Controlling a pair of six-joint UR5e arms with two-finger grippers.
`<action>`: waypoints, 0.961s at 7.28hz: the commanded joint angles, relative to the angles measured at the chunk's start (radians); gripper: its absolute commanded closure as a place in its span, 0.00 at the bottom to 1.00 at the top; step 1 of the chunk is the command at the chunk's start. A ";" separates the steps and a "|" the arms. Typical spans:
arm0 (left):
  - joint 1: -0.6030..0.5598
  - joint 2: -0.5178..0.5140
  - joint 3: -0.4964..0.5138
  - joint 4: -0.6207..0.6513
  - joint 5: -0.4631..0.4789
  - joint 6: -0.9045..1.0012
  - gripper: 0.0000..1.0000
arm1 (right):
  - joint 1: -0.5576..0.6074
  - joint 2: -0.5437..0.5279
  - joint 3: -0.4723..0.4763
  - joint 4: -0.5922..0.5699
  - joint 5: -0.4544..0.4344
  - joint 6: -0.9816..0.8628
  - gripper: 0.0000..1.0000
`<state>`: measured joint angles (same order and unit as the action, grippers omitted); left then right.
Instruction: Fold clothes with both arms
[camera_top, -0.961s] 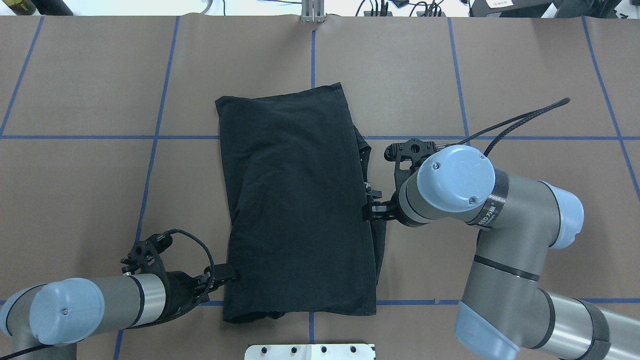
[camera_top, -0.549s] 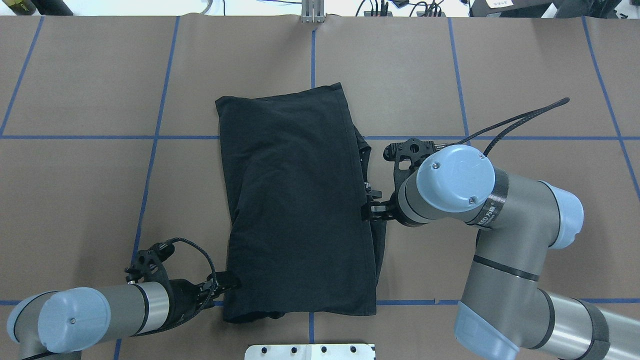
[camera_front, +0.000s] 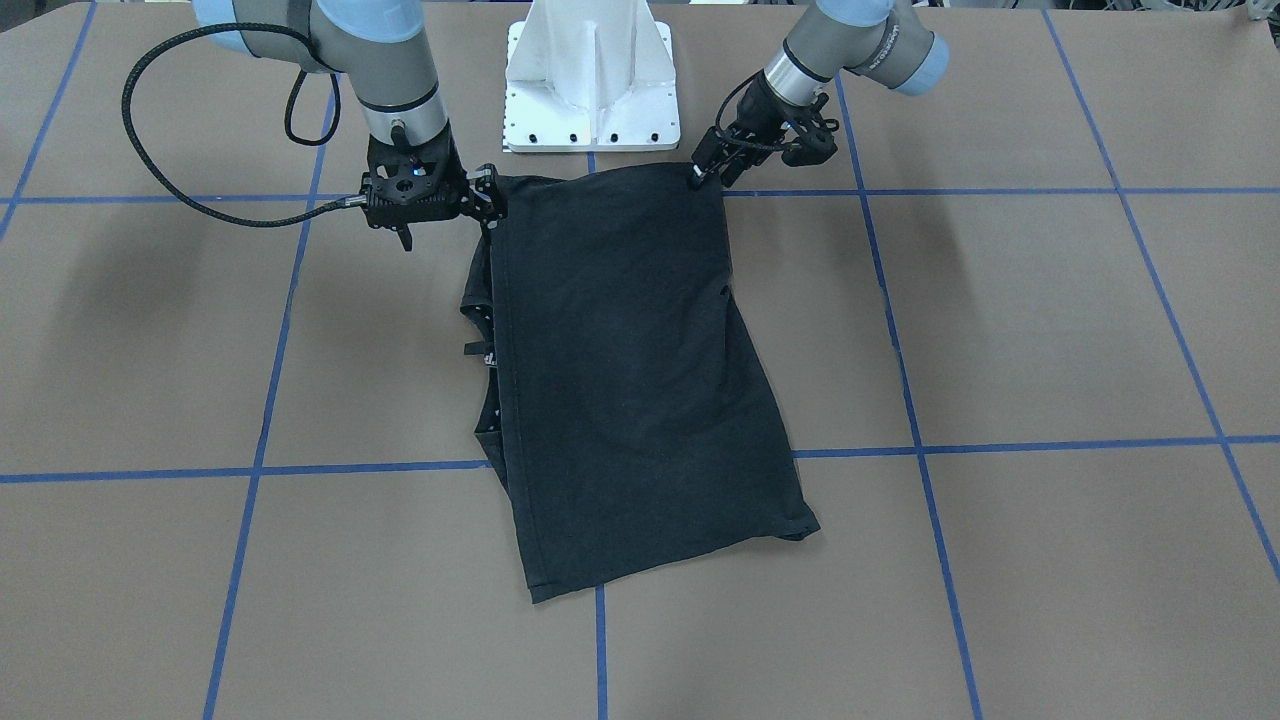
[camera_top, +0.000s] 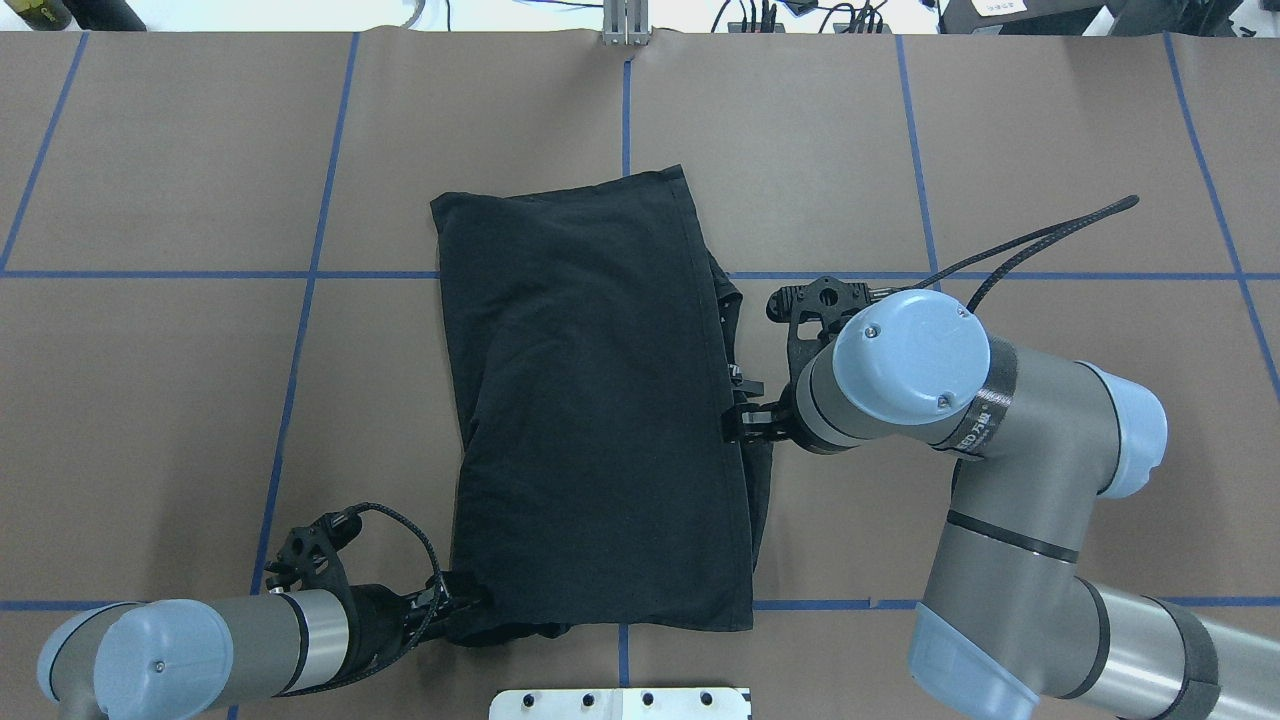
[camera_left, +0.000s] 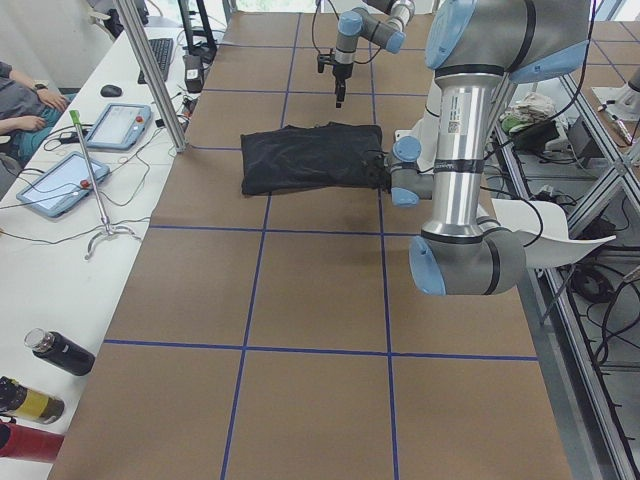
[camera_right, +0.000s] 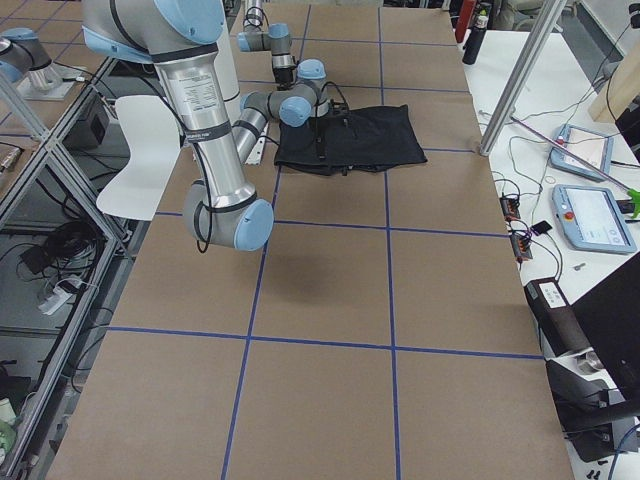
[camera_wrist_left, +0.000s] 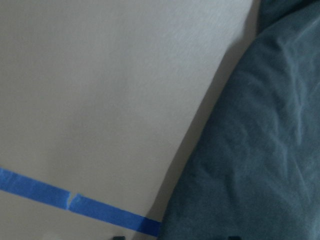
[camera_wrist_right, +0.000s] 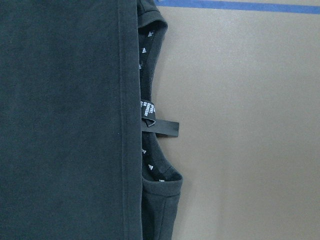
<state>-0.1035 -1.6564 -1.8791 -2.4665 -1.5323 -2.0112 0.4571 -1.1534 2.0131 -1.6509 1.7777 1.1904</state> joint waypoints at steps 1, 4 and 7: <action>0.010 -0.002 -0.003 -0.020 -0.002 -0.001 0.67 | 0.000 -0.002 0.001 0.000 0.000 0.000 0.00; 0.008 0.000 -0.008 -0.020 -0.003 -0.001 0.94 | 0.000 -0.002 0.001 -0.001 0.000 0.000 0.00; 0.005 0.001 -0.012 -0.017 -0.008 0.002 1.00 | -0.001 -0.003 0.001 0.000 0.000 0.000 0.00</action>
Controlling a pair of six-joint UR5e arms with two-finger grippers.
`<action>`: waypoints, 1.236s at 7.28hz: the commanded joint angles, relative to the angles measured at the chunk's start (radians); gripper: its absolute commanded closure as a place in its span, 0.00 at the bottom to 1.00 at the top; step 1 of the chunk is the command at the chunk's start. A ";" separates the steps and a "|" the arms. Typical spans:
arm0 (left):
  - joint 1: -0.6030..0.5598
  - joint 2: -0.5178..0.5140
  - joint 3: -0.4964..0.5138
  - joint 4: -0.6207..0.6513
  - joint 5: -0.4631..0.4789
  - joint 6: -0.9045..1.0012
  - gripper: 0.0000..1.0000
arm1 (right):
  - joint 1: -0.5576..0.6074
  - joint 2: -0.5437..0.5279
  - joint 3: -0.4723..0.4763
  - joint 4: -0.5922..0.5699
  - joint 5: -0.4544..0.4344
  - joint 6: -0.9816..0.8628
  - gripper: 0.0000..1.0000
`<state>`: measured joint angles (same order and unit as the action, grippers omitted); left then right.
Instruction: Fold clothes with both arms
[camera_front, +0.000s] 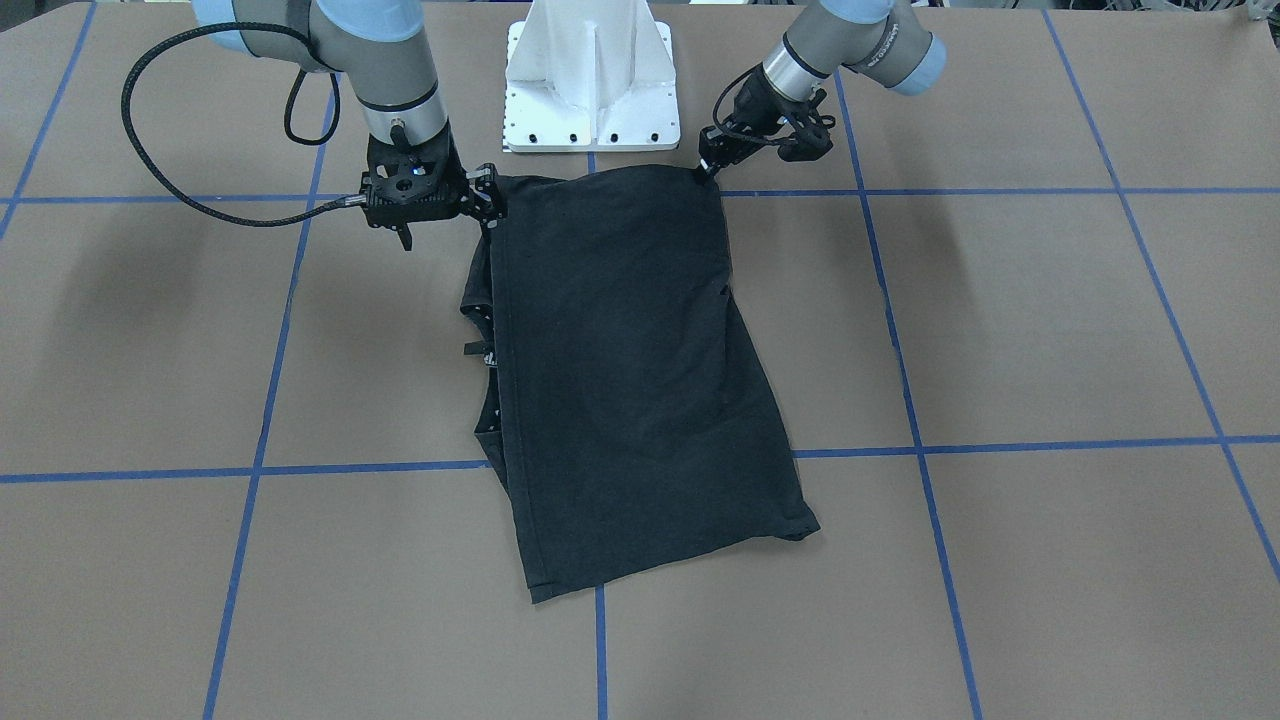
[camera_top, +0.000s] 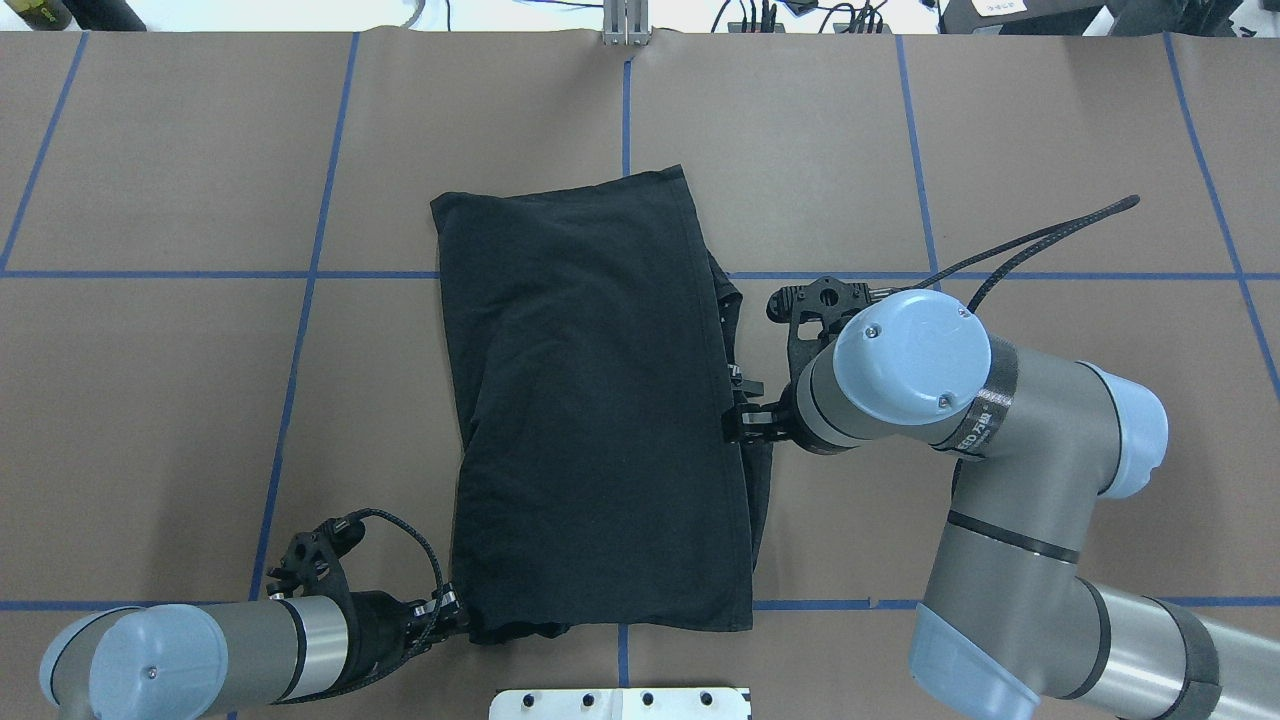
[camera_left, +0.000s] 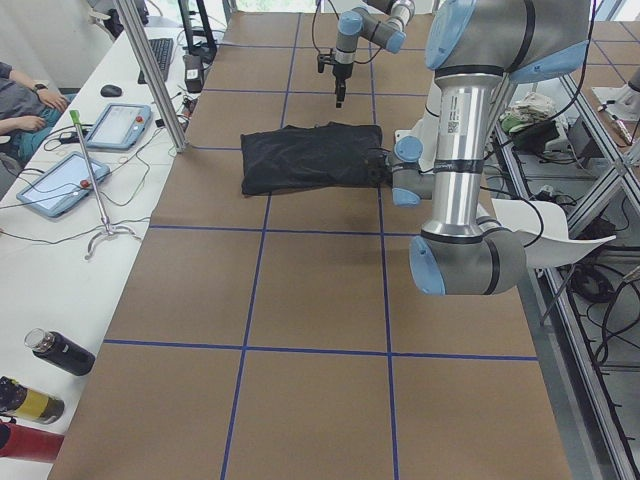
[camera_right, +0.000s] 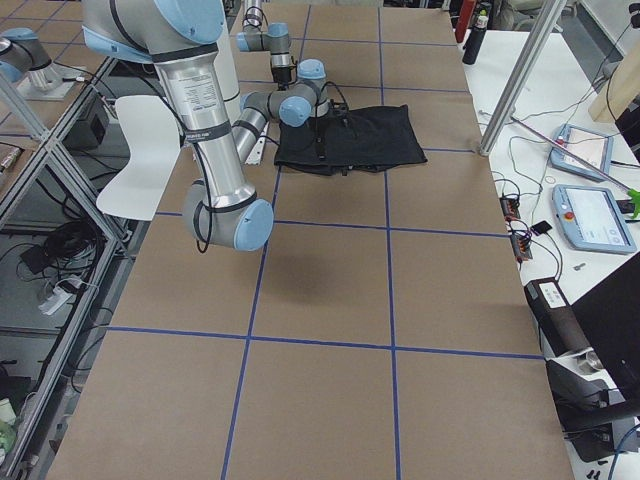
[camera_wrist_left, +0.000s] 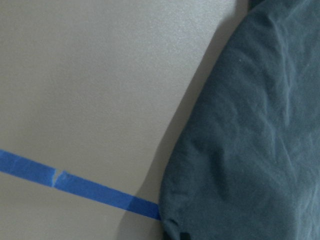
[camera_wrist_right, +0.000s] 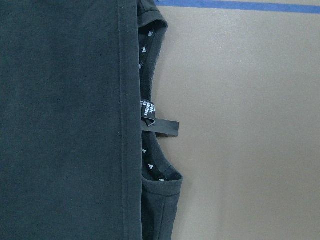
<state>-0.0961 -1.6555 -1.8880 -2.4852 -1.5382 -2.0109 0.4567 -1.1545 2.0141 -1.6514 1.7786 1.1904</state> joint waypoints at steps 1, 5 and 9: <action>-0.004 0.003 -0.023 0.003 -0.005 0.004 1.00 | -0.010 -0.004 0.000 0.001 -0.002 0.005 0.00; -0.004 0.006 -0.029 0.003 -0.005 0.004 1.00 | -0.179 -0.028 -0.041 0.162 -0.192 0.288 0.04; -0.004 0.014 -0.031 0.003 -0.002 0.004 1.00 | -0.240 -0.053 -0.103 0.213 -0.287 0.327 0.10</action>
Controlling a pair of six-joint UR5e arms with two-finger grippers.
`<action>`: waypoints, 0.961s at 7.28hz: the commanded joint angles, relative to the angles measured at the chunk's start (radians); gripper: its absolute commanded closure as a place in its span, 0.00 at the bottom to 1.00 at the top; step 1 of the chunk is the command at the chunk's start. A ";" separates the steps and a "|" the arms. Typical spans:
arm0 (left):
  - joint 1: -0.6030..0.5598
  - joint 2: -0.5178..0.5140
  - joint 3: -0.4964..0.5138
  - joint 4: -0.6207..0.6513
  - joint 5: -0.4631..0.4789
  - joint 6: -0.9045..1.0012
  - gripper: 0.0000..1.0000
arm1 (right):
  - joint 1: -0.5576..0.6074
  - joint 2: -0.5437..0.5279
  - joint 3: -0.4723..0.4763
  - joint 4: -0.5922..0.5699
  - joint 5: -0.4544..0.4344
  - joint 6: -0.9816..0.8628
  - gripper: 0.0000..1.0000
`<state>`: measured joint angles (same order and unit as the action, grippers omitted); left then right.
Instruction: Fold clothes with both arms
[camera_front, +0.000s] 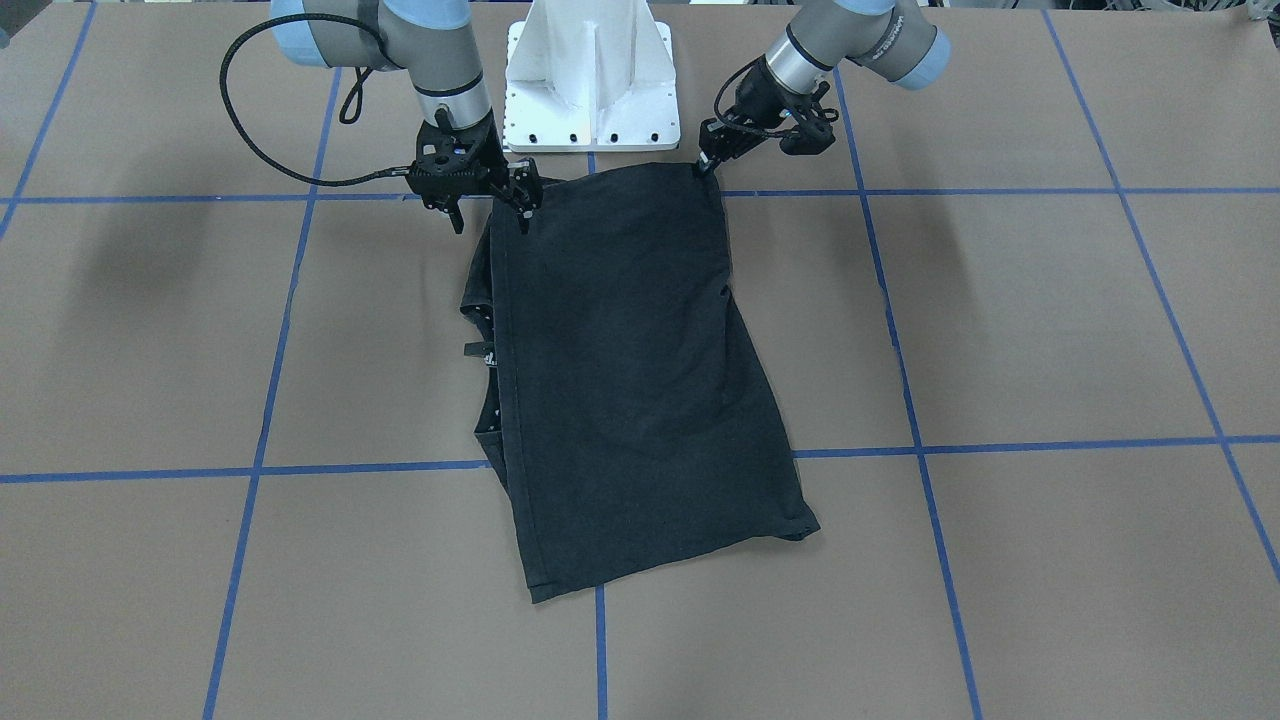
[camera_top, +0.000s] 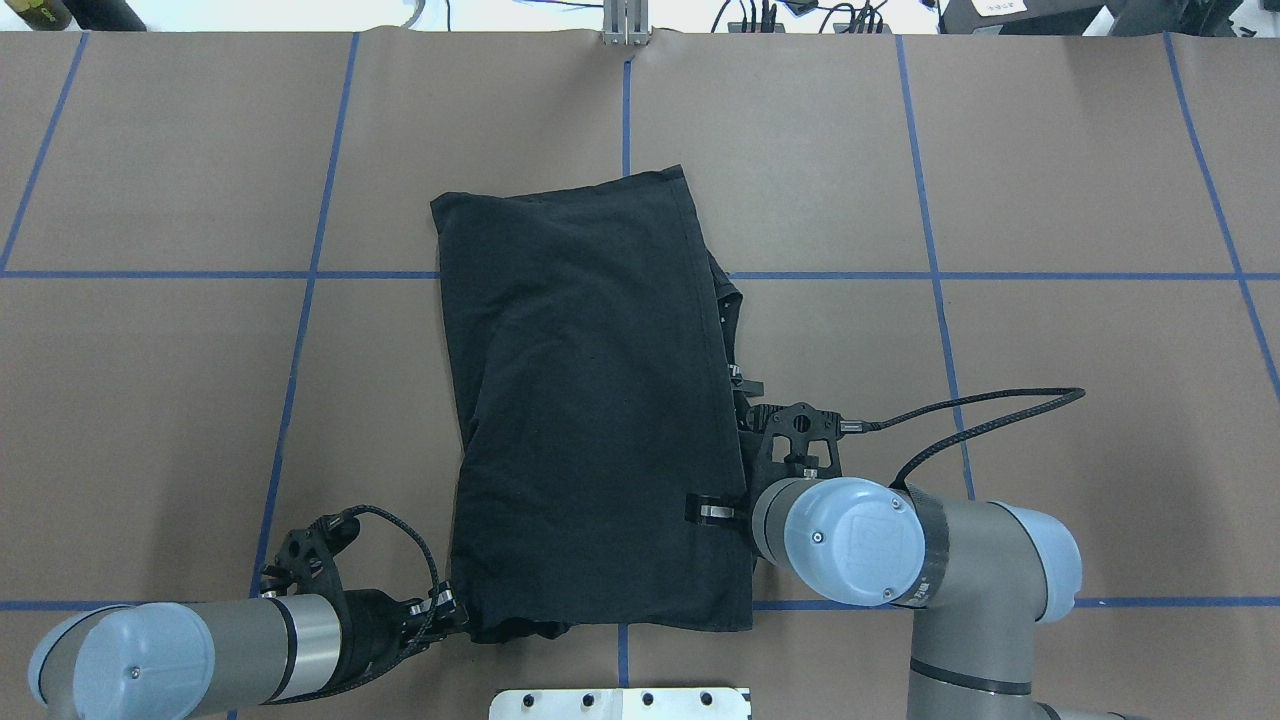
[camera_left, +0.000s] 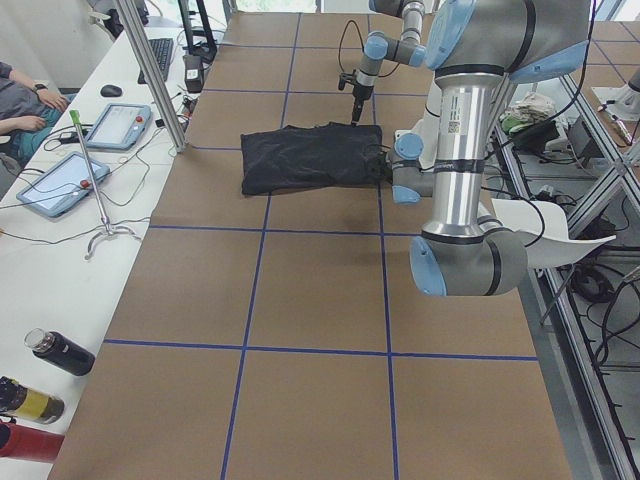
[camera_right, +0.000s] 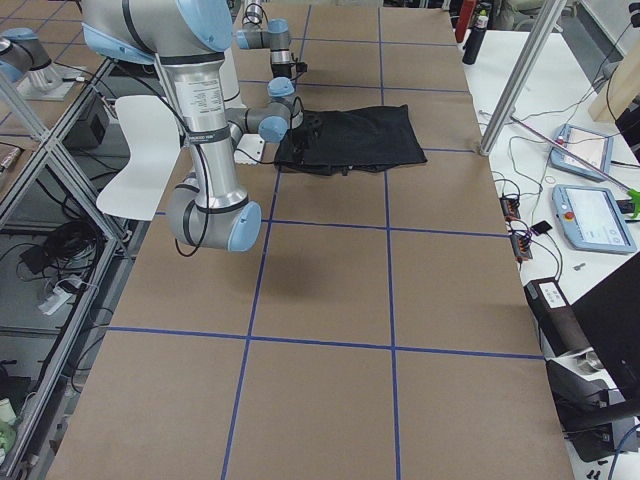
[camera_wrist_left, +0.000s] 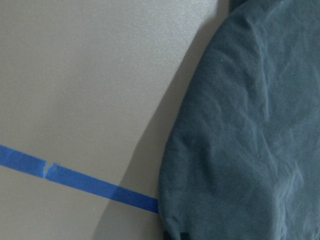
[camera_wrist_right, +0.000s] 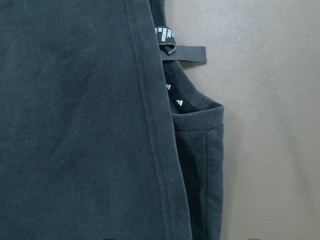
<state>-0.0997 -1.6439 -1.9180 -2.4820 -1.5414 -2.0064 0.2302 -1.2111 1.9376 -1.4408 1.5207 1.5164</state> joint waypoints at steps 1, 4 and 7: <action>0.000 0.003 -0.001 0.000 0.001 -0.002 1.00 | -0.014 0.004 -0.026 0.002 -0.030 -0.001 0.14; 0.000 0.003 -0.001 0.000 0.001 -0.002 1.00 | -0.020 0.005 -0.034 -0.003 -0.031 -0.001 0.29; 0.000 0.003 -0.003 0.000 0.001 0.000 1.00 | -0.026 0.005 -0.034 -0.004 -0.031 0.001 0.38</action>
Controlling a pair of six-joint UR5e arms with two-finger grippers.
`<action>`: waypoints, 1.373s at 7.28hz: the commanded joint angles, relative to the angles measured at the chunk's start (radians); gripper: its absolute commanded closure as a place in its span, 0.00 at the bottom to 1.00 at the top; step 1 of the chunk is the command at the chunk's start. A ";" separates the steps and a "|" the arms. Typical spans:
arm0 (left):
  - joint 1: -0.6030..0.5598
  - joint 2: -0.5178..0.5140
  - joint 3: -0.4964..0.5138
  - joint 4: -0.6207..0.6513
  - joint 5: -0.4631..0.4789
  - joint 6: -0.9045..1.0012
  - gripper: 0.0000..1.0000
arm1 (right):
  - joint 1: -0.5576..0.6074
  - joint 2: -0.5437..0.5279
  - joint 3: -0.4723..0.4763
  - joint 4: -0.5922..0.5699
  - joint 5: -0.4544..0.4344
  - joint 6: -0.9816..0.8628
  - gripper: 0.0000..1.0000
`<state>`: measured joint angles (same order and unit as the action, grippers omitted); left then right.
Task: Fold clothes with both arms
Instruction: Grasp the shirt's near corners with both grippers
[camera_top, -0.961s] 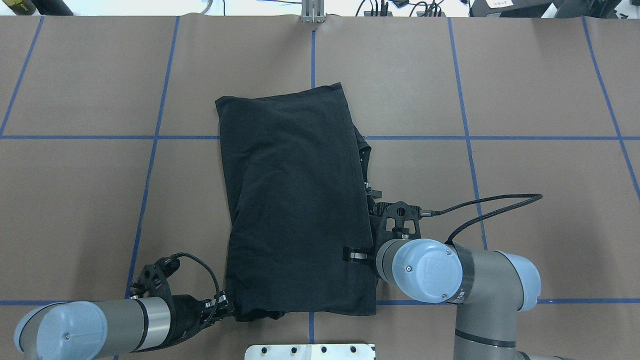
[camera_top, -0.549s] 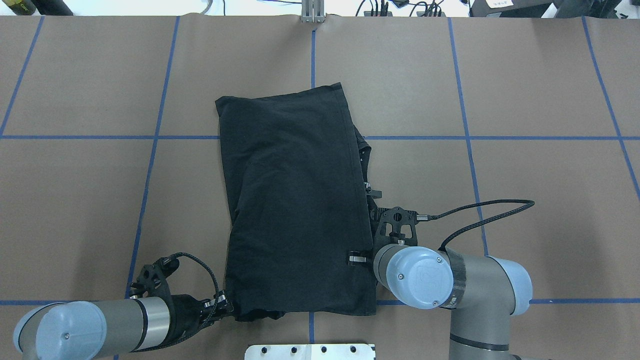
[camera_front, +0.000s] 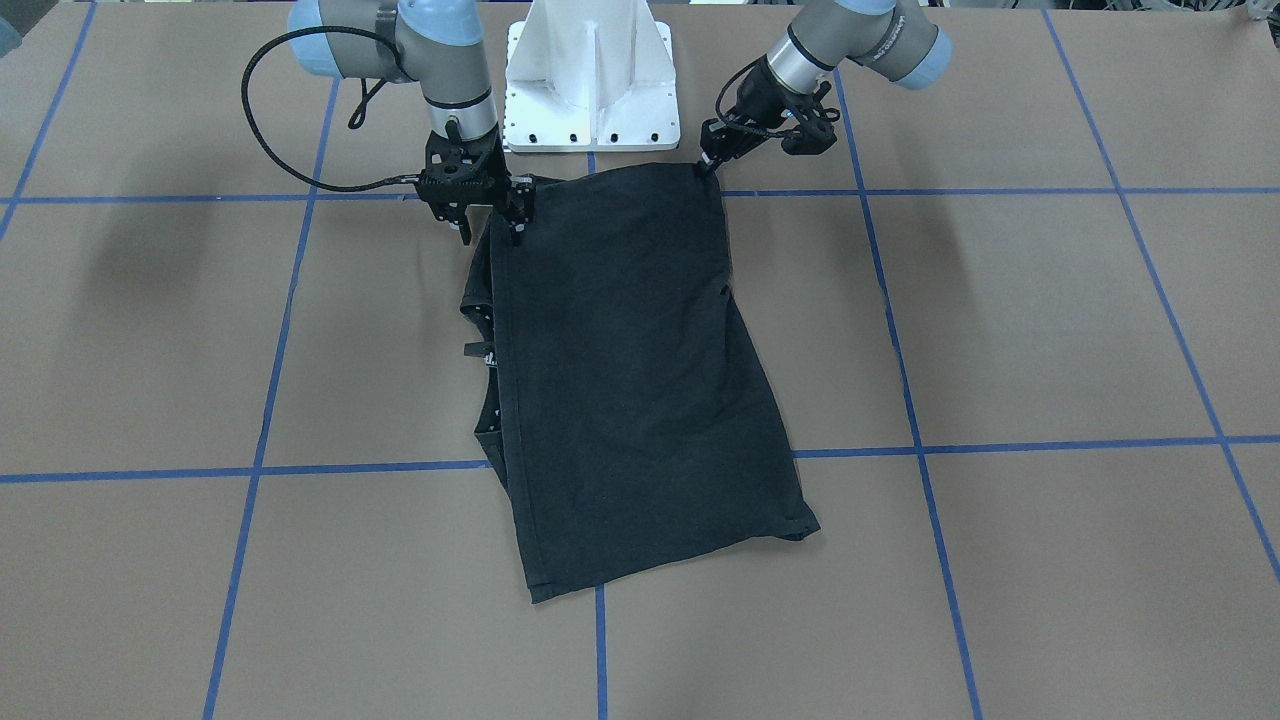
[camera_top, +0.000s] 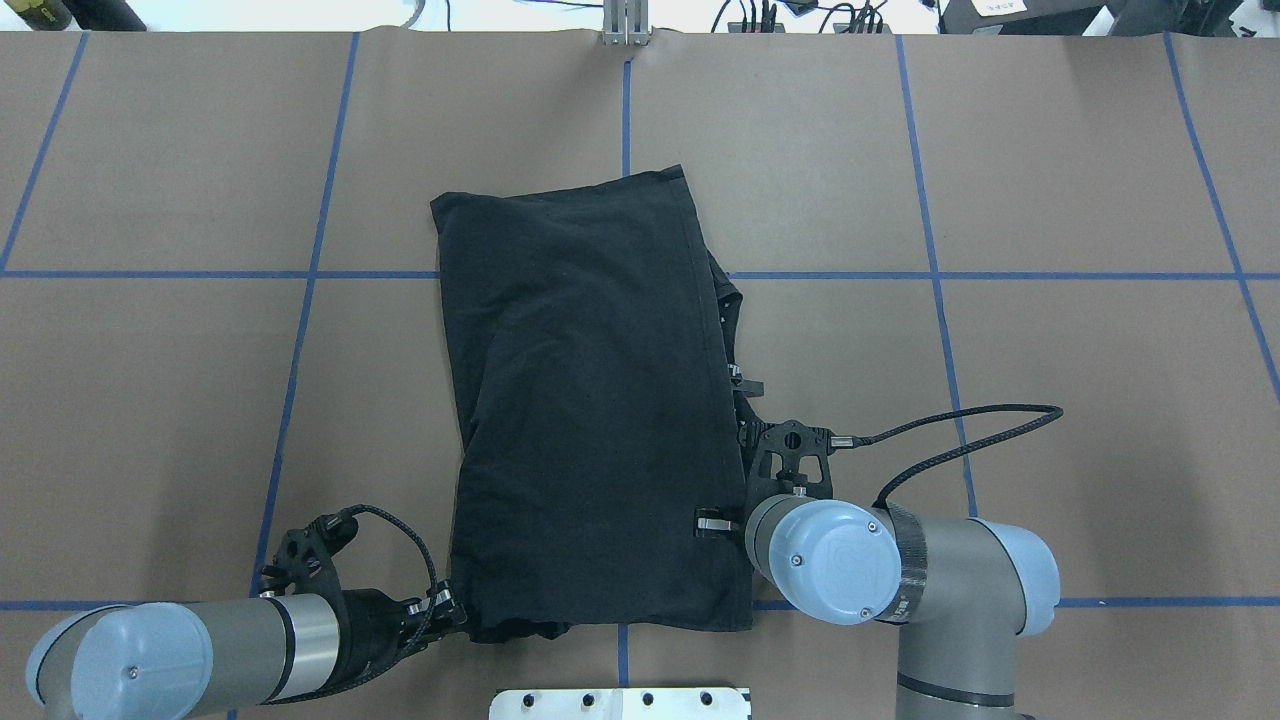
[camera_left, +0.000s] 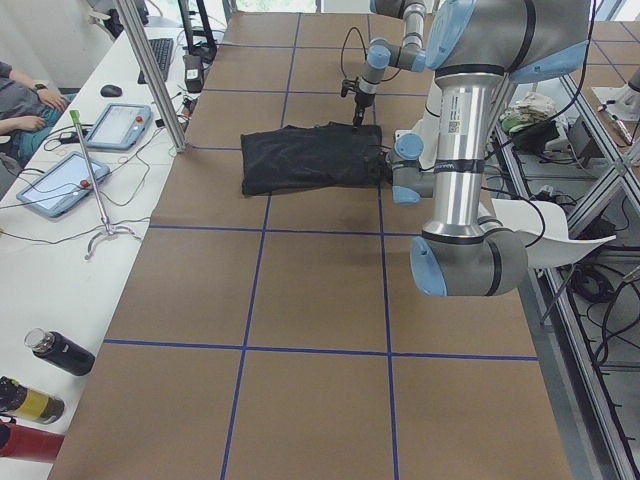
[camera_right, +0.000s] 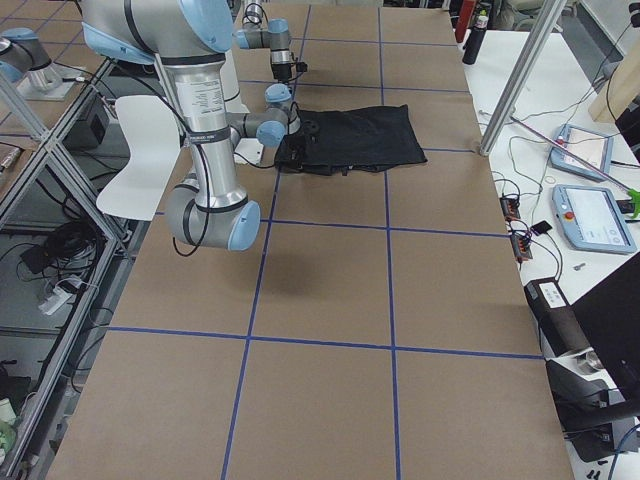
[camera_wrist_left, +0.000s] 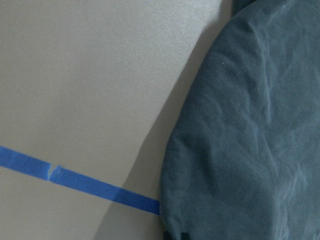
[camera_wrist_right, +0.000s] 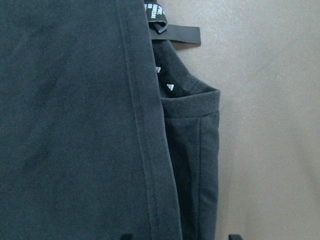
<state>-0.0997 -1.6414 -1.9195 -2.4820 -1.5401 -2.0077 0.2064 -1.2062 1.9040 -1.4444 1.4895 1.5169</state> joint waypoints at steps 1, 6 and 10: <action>0.000 0.002 -0.003 0.000 0.000 0.001 1.00 | -0.002 0.000 0.000 -0.001 0.000 0.000 0.38; -0.002 0.006 -0.009 0.000 0.000 0.001 1.00 | -0.002 -0.001 0.000 0.004 0.002 -0.011 0.51; -0.002 0.006 -0.009 0.000 0.000 0.001 1.00 | -0.002 -0.001 0.000 0.002 0.008 -0.014 0.59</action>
<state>-0.1012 -1.6359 -1.9281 -2.4820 -1.5401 -2.0064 0.2040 -1.2072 1.9037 -1.4419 1.4948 1.5040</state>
